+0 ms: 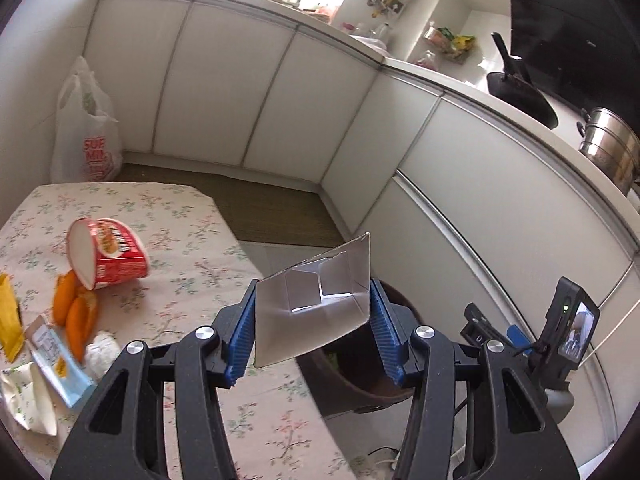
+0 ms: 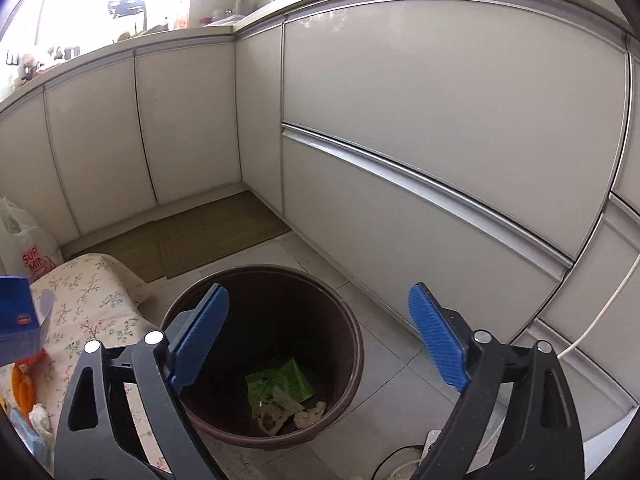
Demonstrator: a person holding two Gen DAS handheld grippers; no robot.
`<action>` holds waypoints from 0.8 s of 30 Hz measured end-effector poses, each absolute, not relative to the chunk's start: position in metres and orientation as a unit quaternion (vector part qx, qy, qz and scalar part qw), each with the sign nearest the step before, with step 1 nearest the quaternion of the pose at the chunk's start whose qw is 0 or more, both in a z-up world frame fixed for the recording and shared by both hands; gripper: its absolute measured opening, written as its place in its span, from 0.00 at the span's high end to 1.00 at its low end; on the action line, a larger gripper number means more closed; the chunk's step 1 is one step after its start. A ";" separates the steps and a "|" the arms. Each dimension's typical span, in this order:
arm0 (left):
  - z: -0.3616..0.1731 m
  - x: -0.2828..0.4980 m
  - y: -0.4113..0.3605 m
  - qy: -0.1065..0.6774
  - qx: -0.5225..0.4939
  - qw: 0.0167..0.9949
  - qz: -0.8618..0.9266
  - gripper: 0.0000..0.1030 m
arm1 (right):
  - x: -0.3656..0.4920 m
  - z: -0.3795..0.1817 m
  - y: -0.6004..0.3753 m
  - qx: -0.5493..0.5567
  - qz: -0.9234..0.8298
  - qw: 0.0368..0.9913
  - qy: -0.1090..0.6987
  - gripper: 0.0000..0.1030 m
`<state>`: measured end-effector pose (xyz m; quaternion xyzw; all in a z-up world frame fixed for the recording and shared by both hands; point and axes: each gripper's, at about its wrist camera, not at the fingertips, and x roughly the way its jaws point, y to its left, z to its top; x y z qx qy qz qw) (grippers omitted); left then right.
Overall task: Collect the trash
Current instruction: 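Drop the blue box into the bucket with the left gripper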
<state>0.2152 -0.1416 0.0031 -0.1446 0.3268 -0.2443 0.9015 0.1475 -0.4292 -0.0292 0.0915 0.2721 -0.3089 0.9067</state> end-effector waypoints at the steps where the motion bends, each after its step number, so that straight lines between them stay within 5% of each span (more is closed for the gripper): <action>1: 0.003 0.220 -0.154 0.329 -0.143 0.898 -0.254 0.50 | 0.144 -0.029 -0.435 0.096 -0.316 0.904 0.272 0.08; 14: -0.007 0.264 -0.253 0.376 -0.116 0.866 -0.310 0.49 | 0.129 -0.033 -0.470 0.172 -0.350 0.879 0.275 0.07; 24: -0.017 0.272 -0.271 0.410 -0.107 0.852 -0.308 0.39 | 0.132 -0.034 -0.469 0.183 -0.342 0.876 0.286 0.07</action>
